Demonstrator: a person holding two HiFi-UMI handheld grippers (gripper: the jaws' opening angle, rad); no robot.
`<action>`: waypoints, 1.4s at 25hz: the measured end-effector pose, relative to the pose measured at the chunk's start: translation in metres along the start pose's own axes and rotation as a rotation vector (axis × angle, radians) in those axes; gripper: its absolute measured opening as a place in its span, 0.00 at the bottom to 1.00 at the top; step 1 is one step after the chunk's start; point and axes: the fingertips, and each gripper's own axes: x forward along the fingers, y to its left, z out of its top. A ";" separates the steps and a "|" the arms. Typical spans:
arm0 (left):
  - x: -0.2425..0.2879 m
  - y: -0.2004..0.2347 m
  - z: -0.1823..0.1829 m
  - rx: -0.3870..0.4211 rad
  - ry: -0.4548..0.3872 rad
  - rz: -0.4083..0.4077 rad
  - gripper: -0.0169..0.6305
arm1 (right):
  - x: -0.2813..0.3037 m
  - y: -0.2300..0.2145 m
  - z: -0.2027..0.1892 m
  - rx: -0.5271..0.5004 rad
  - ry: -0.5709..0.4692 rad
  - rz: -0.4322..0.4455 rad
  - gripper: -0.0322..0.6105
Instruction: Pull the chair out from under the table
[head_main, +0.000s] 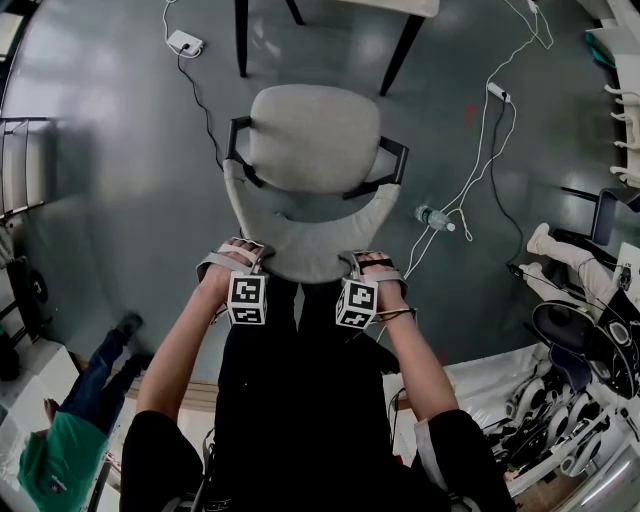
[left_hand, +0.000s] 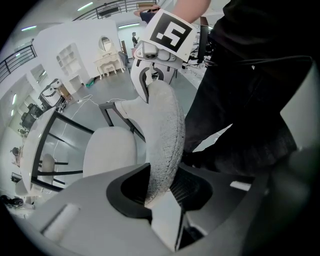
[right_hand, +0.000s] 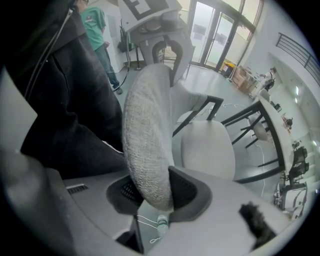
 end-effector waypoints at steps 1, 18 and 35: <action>0.001 0.000 0.000 -0.009 0.001 -0.010 0.20 | 0.000 0.000 0.000 0.004 -0.001 0.005 0.23; -0.013 0.000 -0.007 -0.098 0.017 -0.040 0.30 | -0.027 0.005 0.002 0.071 -0.010 0.101 0.31; -0.082 0.029 0.019 -0.182 -0.062 0.031 0.30 | -0.085 -0.029 0.013 0.167 -0.078 0.078 0.31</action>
